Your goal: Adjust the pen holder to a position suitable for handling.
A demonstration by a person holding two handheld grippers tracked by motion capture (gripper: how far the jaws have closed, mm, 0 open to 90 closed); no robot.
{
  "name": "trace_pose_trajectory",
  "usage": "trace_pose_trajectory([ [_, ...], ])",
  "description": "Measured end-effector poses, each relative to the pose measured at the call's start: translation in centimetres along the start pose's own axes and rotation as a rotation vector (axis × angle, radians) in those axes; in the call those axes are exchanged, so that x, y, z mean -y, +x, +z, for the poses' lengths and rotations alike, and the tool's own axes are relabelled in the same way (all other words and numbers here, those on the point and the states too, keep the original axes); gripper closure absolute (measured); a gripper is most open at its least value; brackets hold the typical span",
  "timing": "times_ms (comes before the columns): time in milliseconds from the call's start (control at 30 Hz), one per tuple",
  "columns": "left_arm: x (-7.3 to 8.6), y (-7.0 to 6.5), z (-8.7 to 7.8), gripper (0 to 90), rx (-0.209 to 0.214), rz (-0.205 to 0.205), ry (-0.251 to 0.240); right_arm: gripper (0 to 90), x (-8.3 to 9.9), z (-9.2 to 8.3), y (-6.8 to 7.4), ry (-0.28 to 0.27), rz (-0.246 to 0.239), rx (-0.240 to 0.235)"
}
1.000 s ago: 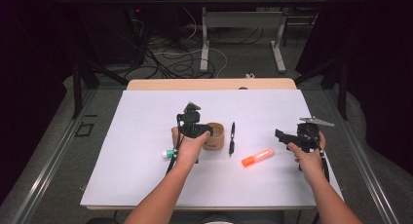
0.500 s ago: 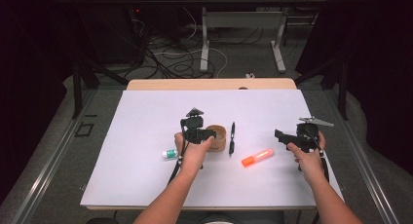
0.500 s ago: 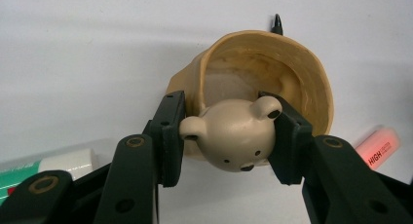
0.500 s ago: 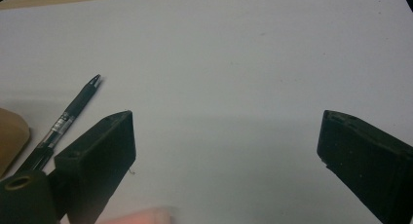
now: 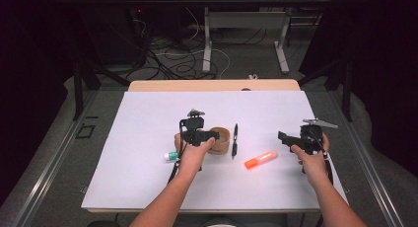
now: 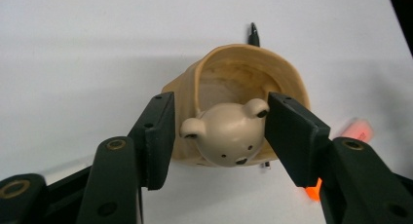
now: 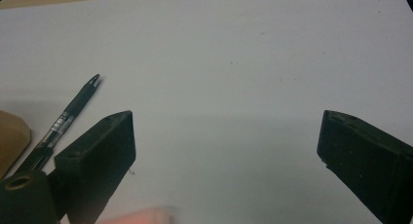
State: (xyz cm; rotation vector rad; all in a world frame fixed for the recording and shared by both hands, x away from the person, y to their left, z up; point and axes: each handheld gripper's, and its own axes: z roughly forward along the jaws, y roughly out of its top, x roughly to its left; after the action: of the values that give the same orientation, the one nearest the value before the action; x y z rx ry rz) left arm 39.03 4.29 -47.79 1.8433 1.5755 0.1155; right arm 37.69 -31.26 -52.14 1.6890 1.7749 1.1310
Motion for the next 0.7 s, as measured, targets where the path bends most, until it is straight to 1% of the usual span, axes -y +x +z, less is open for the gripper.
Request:
trace_pose_trajectory([
  [67, 0.04, 0.02, -0.32, 46.0, 0.004, 0.045, -0.009, 6.6, 0.0, 0.0, 0.0, -0.001, 0.001, 0.0],
  [100, 0.08, 0.04, -0.46, 46.7, 0.0, 0.056, -0.009, 6.6, 0.0, 0.0, 0.0, 0.0, 0.001, 0.0],
  [133, 0.11, 0.05, -0.56, 49.9, 0.008, 0.063, -0.008, 6.6, 0.01, 0.01, -0.01, 0.001, 0.0, -0.002],
  [233, 0.26, 0.04, -0.72, 54.4, -0.008, 0.086, -0.011, 6.6, 0.01, 0.03, 0.0, 0.003, -0.002, -0.001],
  [300, 0.37, 0.07, -0.73, 55.3, -0.004, 0.093, -0.016, 6.6, 0.01, 0.03, 0.02, 0.003, -0.002, -0.002],
  [367, 0.41, 0.03, -0.77, 55.6, -0.005, 0.094, -0.016, 6.6, 0.04, 0.07, 0.01, -0.001, -0.002, 0.004],
  [433, 0.47, -0.02, -0.78, 55.7, -0.008, 0.091, -0.018, 6.8, 0.03, 0.04, -0.02, 0.003, -0.002, -0.001],
  [700, 0.6, -0.23, -0.9, 55.8, -0.022, 0.061, -0.015, 6.8, 0.02, 0.03, 0.02, 0.004, -0.002, -0.002],
])
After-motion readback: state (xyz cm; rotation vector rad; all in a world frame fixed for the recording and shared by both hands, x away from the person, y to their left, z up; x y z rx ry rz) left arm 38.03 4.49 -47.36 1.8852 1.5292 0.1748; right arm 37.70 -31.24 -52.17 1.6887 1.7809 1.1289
